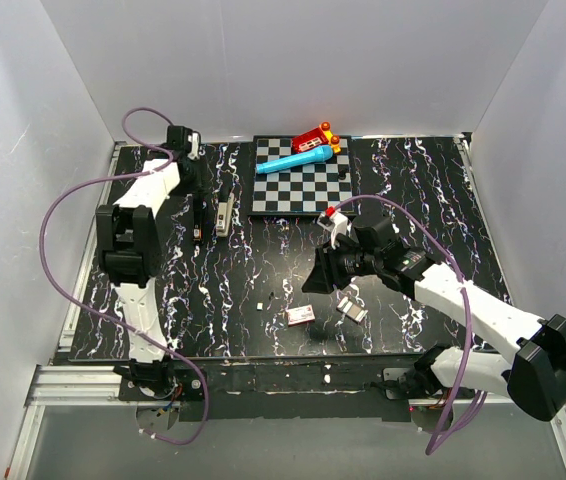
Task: Unload the staples from the stapler
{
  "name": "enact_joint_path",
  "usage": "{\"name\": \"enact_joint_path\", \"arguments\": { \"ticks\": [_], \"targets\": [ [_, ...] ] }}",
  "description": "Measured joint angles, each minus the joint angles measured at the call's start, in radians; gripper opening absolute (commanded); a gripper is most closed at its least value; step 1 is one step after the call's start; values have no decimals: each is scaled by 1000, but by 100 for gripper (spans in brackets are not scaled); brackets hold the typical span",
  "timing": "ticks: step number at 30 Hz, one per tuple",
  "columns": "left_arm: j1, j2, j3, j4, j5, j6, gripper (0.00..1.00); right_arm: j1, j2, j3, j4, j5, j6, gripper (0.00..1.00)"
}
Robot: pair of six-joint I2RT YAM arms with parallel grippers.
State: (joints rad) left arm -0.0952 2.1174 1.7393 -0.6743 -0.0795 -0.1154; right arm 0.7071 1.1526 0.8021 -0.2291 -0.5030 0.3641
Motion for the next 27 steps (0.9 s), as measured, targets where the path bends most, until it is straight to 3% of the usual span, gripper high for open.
{"name": "enact_joint_path", "arguments": {
  "ticks": [7,9,18,27],
  "targets": [
    [0,-236,-62,24,43,-23,62,0,0,16,-60,26,-21,55],
    [1,-334,-122,56,103,-36,66,0,0,29,-77,36,-29,57],
    [1,-711,-459,206,378,-134,67,0,-22,56,-176,126,-57,62],
    [-24,-988,-723,274,500,-182,67,53,-35,79,-263,201,-100,63]
  ]
}}
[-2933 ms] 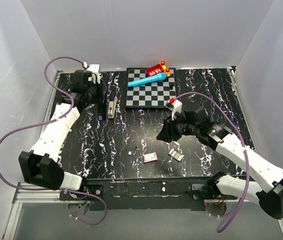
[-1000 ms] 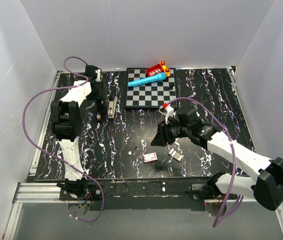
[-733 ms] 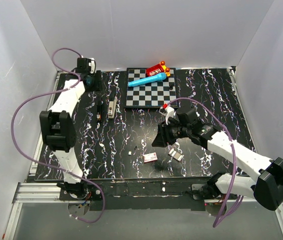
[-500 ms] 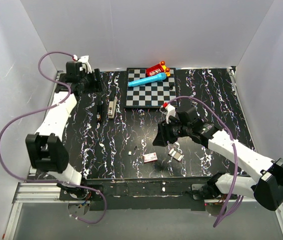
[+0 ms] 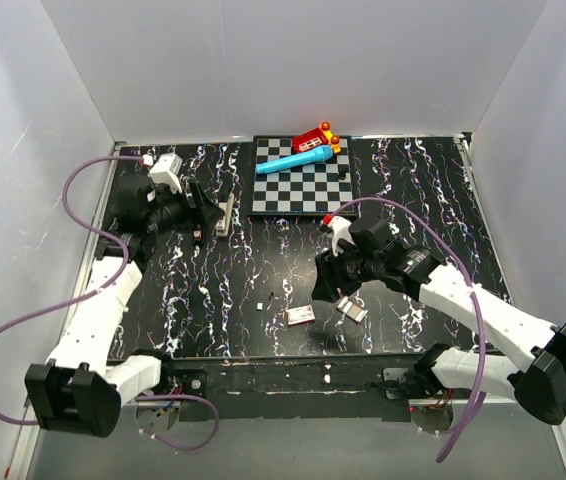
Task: Unload the staples from the stapler
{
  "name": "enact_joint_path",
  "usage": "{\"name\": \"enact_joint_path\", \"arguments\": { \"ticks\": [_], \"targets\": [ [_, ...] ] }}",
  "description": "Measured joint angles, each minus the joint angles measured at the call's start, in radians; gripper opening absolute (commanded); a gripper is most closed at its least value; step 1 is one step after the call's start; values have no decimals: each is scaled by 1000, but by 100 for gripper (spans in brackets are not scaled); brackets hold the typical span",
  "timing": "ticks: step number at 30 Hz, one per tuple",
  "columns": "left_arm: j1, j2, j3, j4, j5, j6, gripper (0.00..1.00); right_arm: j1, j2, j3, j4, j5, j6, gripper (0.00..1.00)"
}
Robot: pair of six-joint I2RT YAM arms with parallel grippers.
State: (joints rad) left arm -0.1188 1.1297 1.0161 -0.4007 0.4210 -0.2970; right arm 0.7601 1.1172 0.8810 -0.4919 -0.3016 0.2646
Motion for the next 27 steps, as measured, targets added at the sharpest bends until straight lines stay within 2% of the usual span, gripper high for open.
{"name": "enact_joint_path", "arguments": {
  "ticks": [8,13,18,25,27],
  "targets": [
    [-16,-181,-154,36,35,-25,66,61,74,43,-14,14,-62,60],
    [-21,-215,-212,45,39,-33,66,127,216,138,-14,31,-93,51],
    [-35,-237,-230,48,39,-37,66,164,370,249,-29,80,-100,36],
    [-40,-252,-232,55,39,-43,66,173,521,323,-60,97,-79,2],
    [-41,-252,-232,57,39,-45,66,177,571,351,-68,97,-72,1]
  ]
}}
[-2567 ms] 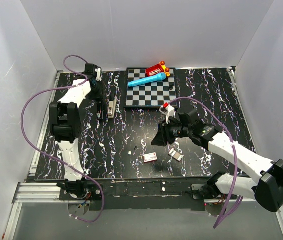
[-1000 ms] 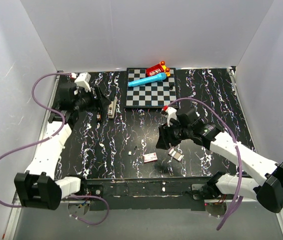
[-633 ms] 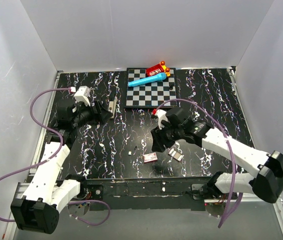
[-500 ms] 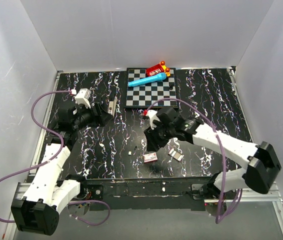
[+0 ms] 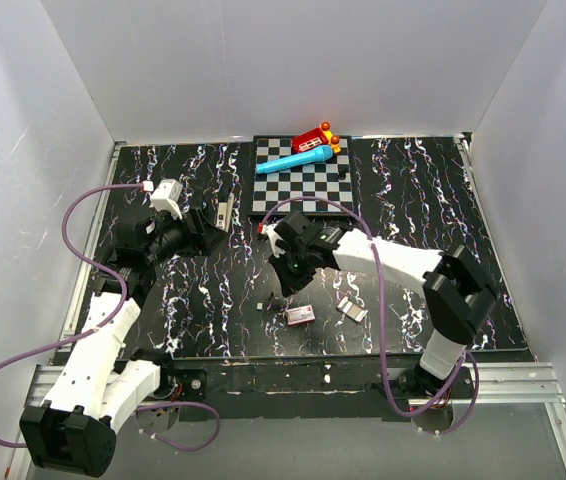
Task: Unload the staples from the stapler
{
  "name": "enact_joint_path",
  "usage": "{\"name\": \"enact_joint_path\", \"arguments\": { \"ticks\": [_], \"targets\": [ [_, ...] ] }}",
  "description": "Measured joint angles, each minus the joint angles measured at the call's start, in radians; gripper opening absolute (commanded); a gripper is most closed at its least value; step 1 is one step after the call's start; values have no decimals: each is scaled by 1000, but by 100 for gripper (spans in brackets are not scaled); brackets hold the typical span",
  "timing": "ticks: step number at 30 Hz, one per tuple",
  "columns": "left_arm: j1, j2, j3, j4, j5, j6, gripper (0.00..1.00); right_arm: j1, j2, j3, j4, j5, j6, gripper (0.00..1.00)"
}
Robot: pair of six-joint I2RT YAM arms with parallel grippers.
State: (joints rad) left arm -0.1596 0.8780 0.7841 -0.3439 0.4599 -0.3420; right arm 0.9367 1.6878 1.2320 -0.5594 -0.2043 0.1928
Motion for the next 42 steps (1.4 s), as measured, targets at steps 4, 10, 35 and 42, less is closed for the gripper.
{"name": "enact_joint_path", "arguments": {
  "ticks": [4,10,35,42],
  "targets": [
    [0,0,0,1,0,-2,66,8,67,40,-19,-3,14,1],
    [0,0,0,1,0,-3,66,16,125,85,-45,-8,16,1],
    [0,0,0,1,2,-8,66,21,317,263,-124,19,57,1],
    [0,-1,0,1,3,-8,66,21,335,288,-143,23,67,1]
  ]
}}
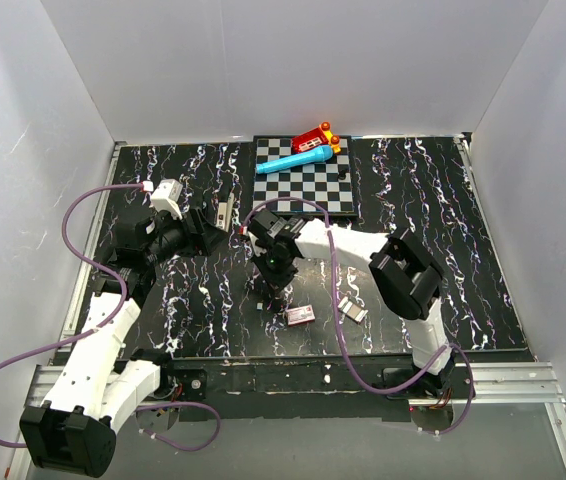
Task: Unload the staples from the stapler
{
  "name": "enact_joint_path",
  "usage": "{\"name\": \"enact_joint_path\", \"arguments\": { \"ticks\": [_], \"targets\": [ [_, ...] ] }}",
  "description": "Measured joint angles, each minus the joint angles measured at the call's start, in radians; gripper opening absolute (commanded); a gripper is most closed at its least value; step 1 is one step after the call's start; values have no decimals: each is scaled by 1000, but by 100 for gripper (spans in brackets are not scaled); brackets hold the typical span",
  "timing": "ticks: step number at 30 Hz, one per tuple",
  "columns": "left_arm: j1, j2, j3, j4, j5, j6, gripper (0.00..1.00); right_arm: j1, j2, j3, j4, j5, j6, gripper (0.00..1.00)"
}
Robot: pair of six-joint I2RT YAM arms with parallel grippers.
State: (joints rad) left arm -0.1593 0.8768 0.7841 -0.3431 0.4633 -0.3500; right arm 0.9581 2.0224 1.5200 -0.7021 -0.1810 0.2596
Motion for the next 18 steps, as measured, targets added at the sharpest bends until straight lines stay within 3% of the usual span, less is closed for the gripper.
{"name": "enact_joint_path", "arguments": {
  "ticks": [18],
  "targets": [
    [0,-2,0,0,2,-1,66,0,87,145,-15,47,7,1]
  ]
}}
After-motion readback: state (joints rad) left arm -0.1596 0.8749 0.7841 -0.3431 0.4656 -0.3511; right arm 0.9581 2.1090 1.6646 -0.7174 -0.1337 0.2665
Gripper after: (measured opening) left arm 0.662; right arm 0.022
